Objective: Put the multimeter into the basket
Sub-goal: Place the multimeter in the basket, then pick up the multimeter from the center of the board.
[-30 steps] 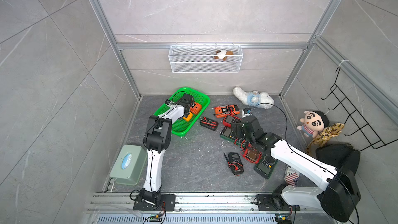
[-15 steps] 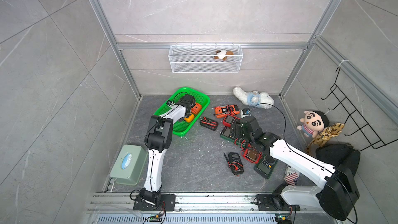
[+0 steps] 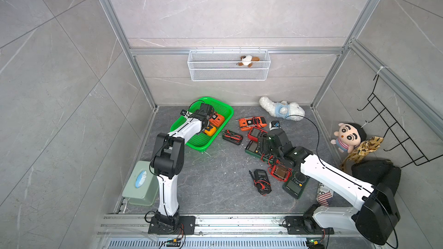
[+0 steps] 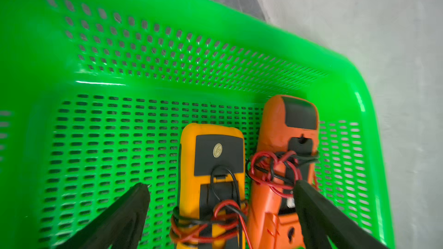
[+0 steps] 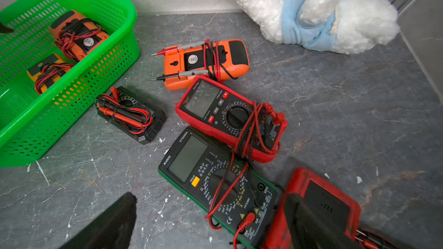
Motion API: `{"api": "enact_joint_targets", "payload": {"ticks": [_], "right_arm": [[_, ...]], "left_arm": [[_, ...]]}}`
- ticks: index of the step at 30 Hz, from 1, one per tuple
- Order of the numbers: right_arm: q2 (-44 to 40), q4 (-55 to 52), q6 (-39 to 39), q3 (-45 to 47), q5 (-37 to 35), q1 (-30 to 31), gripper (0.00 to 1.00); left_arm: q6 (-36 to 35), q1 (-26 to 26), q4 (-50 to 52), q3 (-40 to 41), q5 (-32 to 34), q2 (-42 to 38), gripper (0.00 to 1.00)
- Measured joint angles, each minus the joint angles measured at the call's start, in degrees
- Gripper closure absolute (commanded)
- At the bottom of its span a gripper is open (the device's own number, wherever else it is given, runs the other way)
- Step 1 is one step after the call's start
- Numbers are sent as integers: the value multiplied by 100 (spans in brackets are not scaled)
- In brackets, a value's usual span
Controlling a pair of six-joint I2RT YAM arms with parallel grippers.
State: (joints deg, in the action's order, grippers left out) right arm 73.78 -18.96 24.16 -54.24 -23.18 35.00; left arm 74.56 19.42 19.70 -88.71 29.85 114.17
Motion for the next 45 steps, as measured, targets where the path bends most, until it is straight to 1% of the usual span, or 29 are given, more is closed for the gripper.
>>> {"api": "enact_joint_targets", "payload": {"ticks": [3,8,12,17,22,27,30,36,41,45], "right_arm": [[-2,-238,138,-48,11,-136,0],[-24,-743,313,-50,260,-334,0],[-101,-1156,415,-37,651,-343,0],[-444,-1460,643,197,1073,-343,0],[-625,-1690,870,485,1397,-343,0],[-629,-1679,1130,909,1976,-330,0],[-629,-1593,1327,1202,2337,-236,0],[-627,-1493,1700,1506,2811,144,0],[-560,-1445,1932,1615,2973,483,0],[-299,-1410,2004,1644,2988,654,1]], "left_arm": [[-87,22,-146,297,17,-468,2],[-422,144,-295,763,177,-1097,2],[-824,398,-345,1108,396,-1567,2],[-1327,682,-439,1626,529,-2181,2],[-1768,868,-654,2234,411,-2756,2],[-2144,997,-1014,2879,-39,-3250,2],[-2330,1078,-1198,3206,-319,-3491,2],[-2490,1174,-1357,3493,-616,-3716,2],[-2492,1178,-1408,3683,-621,-3825,2],[-2479,1178,-1399,3781,-518,-3873,2]]}}
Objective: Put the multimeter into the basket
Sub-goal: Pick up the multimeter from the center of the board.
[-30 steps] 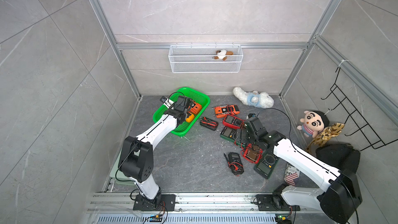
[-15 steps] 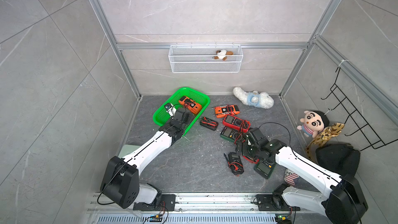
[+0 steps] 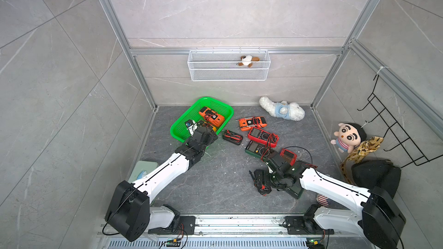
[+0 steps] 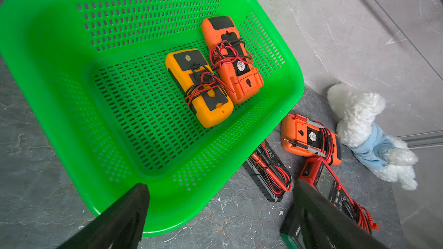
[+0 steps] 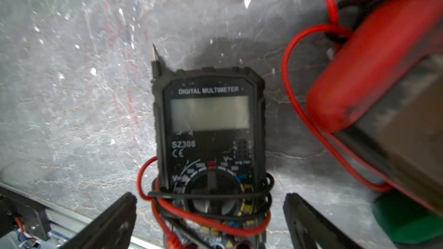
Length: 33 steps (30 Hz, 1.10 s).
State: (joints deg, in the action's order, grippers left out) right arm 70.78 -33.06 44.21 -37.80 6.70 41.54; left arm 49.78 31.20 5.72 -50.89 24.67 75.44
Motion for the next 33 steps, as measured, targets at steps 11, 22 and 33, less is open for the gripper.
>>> {"api": "enact_joint_targets", "payload": {"ticks": [11,22,33], "right_arm": [[828,203,-149,-273,-269,369,20],[1056,-435,-391,-745,-1043,664,0],[1014,-640,-369,-997,-1235,754,0]], "left_arm": [[308,-13,262,107,866,-214,2],[553,-341,459,446,1117,-404,2],[555,-472,463,446,1126,-407,2]]}}
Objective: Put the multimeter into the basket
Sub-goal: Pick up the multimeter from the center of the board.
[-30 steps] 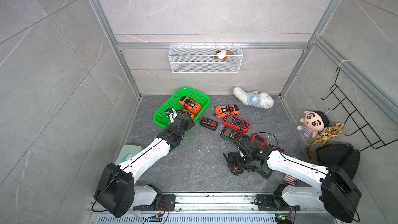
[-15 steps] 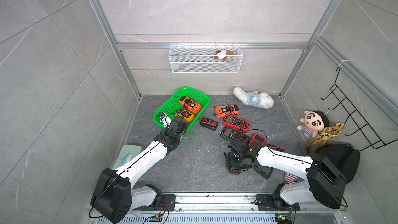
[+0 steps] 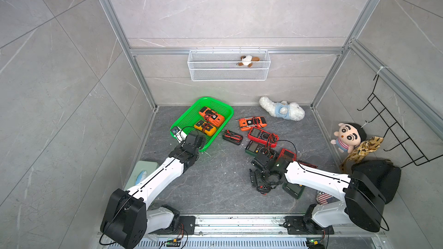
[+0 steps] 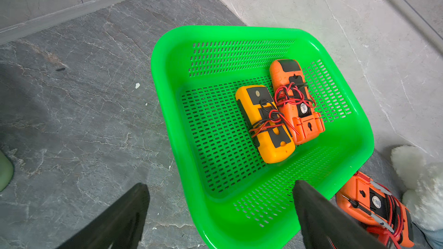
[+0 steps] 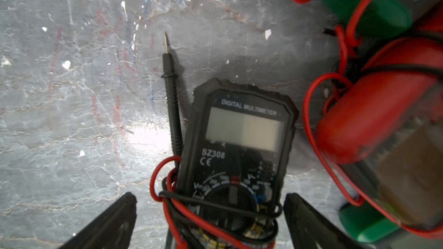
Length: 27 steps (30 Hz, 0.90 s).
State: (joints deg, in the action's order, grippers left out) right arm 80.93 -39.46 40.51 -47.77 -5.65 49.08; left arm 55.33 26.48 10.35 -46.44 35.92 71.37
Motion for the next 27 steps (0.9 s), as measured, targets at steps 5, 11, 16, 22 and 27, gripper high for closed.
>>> {"api": "enact_joint_targets", "payload": {"ticks": [5,11,16,22,27], "right_arm": [[136,72,26,31,-59,0,0],[389,195,42,136,-83,-2,3],[428,293,-2,173,-105,-2,30],[382,413,-286,146,-125,-2,66],[328,605,-977,-251,-181,0,86]], "left_arm": [[0,-96,15,2,-2,0,2],[4,-210,22,24,-17,0,2],[42,-321,13,140,-46,2,2],[131,-468,13,251,-170,7,2],[205,-656,4,330,-302,7,2]]}}
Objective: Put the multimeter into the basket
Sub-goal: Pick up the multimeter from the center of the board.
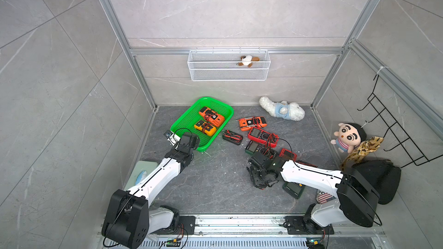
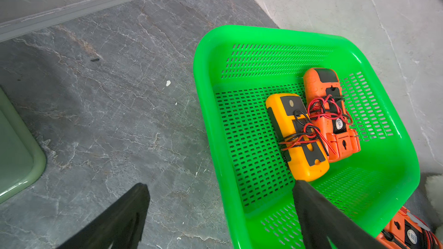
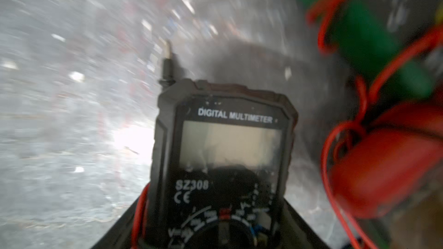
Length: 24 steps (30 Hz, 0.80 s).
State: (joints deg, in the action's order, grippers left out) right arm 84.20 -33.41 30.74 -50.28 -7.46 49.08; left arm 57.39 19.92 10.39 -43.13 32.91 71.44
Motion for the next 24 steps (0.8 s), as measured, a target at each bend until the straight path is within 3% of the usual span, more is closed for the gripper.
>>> {"api": "enact_joint_targets", "payload": {"ticks": [6,14,24], "right_arm": [[105,796,-1154,-951,-129,0,89],[1456,2192,-2529,-2710,-61,4,92],[3381,3322,-3060,-4605,404,4,93]], "left_arm": [[144,-238,-37,181,-166,-57,2],[289,-422,-79,267,-315,-256,2],[492,-422,-170,479,-306,-595,2]]}}
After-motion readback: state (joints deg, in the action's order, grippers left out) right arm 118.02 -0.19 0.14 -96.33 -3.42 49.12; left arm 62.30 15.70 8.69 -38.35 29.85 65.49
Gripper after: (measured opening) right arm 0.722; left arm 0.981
